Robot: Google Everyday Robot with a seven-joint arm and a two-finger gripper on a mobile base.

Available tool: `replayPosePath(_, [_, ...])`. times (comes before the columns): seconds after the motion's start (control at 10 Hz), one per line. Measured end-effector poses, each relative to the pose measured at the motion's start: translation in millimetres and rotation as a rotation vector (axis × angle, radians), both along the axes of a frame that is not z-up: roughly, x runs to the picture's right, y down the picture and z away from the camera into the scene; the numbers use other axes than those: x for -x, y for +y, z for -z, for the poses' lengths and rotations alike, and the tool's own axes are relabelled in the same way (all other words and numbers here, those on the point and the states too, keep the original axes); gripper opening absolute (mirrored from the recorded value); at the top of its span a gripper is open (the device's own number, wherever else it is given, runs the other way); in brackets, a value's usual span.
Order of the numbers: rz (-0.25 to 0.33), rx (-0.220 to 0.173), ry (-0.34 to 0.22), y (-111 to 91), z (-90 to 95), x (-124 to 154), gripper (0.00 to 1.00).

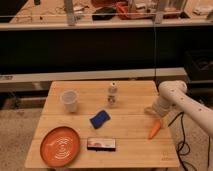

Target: Drag the pepper across the table

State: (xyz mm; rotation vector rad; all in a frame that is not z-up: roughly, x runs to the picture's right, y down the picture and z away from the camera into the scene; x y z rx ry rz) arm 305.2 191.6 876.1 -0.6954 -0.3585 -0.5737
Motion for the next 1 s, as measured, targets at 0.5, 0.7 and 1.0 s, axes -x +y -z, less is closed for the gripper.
replayPosePath(0.5, [0.009, -0.006, -0.008, -2.8, -1.1, 2.8, 0.8])
replayPosePath(0.7, [0.012, -0.008, -0.012, -3.6, -2.1, 5.5, 0.8])
replayPosePath(1.0, [0.016, -0.014, -0.014, -5.3, -2.9, 5.0, 0.8])
